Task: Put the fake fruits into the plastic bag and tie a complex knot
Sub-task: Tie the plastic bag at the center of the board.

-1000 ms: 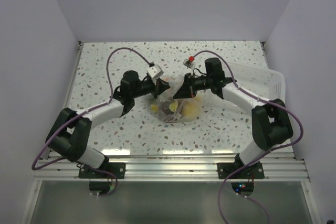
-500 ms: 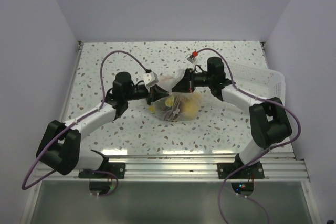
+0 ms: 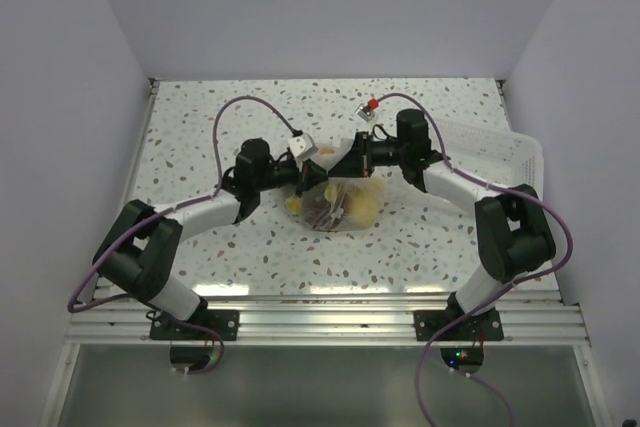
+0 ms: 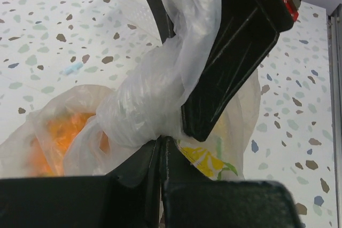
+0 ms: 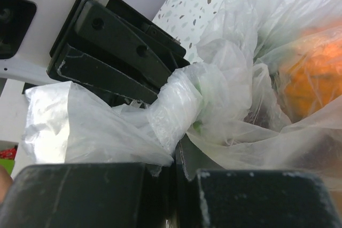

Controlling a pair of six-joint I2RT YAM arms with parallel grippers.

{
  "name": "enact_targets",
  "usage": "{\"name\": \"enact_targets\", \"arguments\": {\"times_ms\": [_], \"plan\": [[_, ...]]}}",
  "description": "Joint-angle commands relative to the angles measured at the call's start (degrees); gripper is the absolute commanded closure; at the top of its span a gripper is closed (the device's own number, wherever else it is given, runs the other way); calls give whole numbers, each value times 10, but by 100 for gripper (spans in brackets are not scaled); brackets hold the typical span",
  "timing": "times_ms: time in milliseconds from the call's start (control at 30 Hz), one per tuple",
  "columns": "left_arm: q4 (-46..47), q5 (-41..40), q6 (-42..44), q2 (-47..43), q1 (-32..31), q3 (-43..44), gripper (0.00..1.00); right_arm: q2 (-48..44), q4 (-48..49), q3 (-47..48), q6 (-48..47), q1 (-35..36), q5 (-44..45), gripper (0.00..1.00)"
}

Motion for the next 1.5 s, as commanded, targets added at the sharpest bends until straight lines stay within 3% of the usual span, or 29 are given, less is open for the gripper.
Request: {"name": "enact_targets", "arguments": {"times_ms": [0,200,467,700,900,1133,1467], "plan": [[110,-55,-37,7,-5,11,100,-10,-8,13,-19,4,-41,100],[198,-93,-109,23,-5,-1,100,-7,-15,11,-19,4,-58,100],[208,-111,-115,23,-4,11,100,-12,-126,26,-115,3,-69,100],[146,1,-110,-44,24,-35,100,-10,-117,38,-107,-1,-65,100],[85,46,-63,-116,24,-87,100,-10,-98,39,-85,-6,-64,100],[105,38,-50,-76,-1,-91,100,-2,-100,47,-75,-6,-73,100],[233,-80,-85,23,-34,-38,100,2,-189,64,-149,-6,-105,100]]}}
